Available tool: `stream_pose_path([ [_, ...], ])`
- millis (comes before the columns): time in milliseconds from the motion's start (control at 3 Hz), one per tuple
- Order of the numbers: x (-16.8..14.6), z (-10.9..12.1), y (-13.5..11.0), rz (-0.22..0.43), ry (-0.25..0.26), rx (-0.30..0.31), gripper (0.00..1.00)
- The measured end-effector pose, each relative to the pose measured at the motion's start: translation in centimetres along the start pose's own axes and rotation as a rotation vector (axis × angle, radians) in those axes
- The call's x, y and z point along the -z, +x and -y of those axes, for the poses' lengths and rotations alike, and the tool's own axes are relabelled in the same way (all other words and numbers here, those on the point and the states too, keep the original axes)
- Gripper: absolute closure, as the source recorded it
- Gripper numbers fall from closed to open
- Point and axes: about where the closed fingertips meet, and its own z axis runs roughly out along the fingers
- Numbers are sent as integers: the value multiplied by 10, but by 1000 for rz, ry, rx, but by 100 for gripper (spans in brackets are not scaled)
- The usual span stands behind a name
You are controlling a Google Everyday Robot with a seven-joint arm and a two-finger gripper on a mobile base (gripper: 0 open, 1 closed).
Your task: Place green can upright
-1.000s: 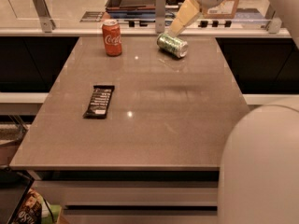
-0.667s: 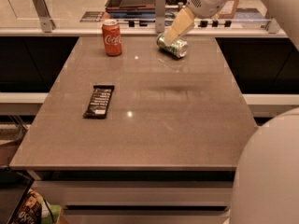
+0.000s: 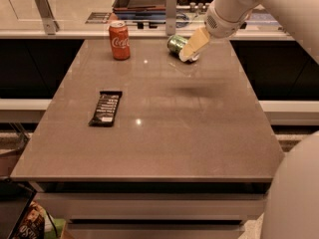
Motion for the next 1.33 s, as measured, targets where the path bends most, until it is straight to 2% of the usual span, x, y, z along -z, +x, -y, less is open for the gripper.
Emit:
stream_pose_path([
  [667,-4,-1,-4,2,-8,16,0],
  [1333,-20,1,-26,34,-46,84,0],
])
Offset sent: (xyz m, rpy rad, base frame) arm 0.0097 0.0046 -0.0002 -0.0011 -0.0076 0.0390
